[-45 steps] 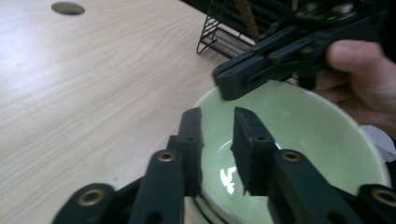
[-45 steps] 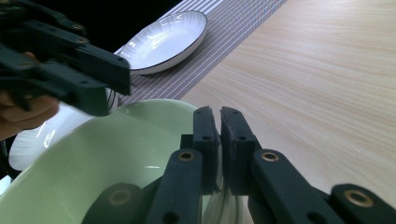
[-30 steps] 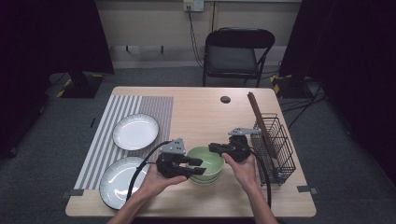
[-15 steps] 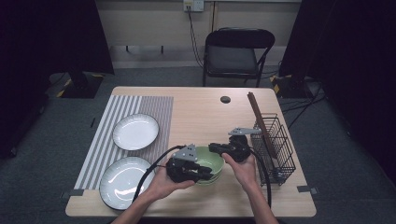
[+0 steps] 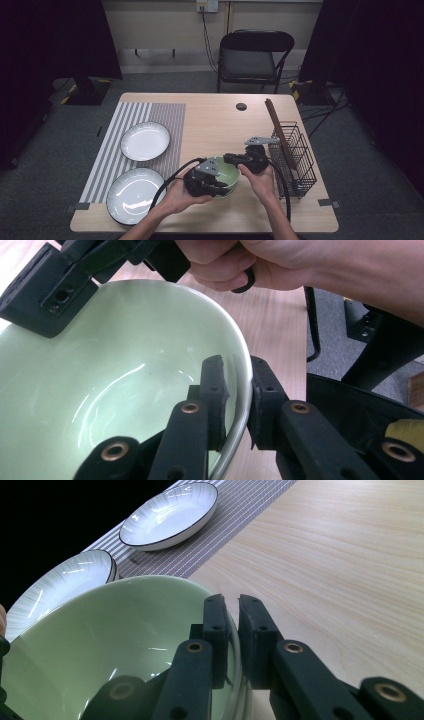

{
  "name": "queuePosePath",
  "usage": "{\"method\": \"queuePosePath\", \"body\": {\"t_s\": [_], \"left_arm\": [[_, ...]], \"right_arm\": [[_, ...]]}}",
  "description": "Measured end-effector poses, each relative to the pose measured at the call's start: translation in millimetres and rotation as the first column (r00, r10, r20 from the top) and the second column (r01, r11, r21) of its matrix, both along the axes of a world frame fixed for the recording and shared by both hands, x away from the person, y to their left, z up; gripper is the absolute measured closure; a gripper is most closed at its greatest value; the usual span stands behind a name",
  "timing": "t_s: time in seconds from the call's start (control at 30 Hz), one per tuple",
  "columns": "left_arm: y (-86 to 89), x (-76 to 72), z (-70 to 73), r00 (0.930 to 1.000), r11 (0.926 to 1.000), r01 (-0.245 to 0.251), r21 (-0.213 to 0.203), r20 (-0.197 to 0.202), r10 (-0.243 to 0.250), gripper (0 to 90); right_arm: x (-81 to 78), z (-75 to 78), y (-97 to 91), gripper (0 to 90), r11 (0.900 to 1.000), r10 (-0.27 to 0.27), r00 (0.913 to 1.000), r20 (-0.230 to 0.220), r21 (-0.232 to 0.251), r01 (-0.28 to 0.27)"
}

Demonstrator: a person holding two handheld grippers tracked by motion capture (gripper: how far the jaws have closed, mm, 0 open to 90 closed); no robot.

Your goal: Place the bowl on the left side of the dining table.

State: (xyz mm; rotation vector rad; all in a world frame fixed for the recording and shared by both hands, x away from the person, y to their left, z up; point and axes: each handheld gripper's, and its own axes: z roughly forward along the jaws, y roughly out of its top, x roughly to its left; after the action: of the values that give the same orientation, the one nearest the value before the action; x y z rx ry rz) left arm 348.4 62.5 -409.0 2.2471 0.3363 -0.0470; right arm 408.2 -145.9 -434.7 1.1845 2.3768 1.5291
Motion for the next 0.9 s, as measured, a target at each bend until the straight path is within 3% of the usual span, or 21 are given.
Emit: {"method": "queuePosePath", "body": {"t_s": [0.27, 0.37, 0.4, 0.5, 0.8, 0.87, 0.9], "left_arm": [[-2.1, 3.4, 7.4, 1.0, 1.0, 0.005, -0.002, -0.003, -0.005, 83.0], [0.5, 8.0, 11.4, 0.9992, 0.9997, 0.009, -0.024, -0.038, -0.01, 83.2], [1.6, 12.4, 14.6, 0.9972, 0.9993, 0.012, -0.035, -0.074, -0.014, 83.2], [3.7, 19.5, 19.0, 0.9918, 0.9984, 0.026, -0.051, -0.123, -0.032, 83.1], [2.7, 16.2, 16.1, 0.994, 0.9991, 0.019, -0.037, -0.107, -0.023, 82.8], [1.7, 13.6, 16.3, 0.9961, 0.9997, 0.009, -0.023, -0.088, -0.011, 81.8], [2.5, 13.1, 18.3, 0.9974, 0.9999, 0.009, 0.011, -0.072, -0.008, 79.7]], "right_arm": [[0.4, 0.4, -4.1, 78.4, 0.9999, -0.013, 0.9999, 0.005, -0.003, 0.013], [0.4, 0.5, -4.9, 77.5, 0.9999, -0.012, 0.9999, -0.001, -0.001, 0.012], [0.6, 0.3, -5.2, 77.2, 0.9999, -0.01, 0.9999, 0.0, -0.003, 0.01], [1.4, -0.5, -5.6, 75.0, 1.0, -0.005, 1.0, -0.005, -0.008, 0.005], [2.2, -4.1, -0.5, 81.2, 0.9995, 0.024, 0.9991, -0.035, -0.02, -0.025], [1.7, -4.3, -0.6, 81.3, 0.9996, 0.022, 0.9992, -0.034, -0.017, -0.022], [1.6, -4.1, -0.4, 81.6, 0.9996, 0.021, 0.9992, -0.033, -0.019, -0.022]]}}
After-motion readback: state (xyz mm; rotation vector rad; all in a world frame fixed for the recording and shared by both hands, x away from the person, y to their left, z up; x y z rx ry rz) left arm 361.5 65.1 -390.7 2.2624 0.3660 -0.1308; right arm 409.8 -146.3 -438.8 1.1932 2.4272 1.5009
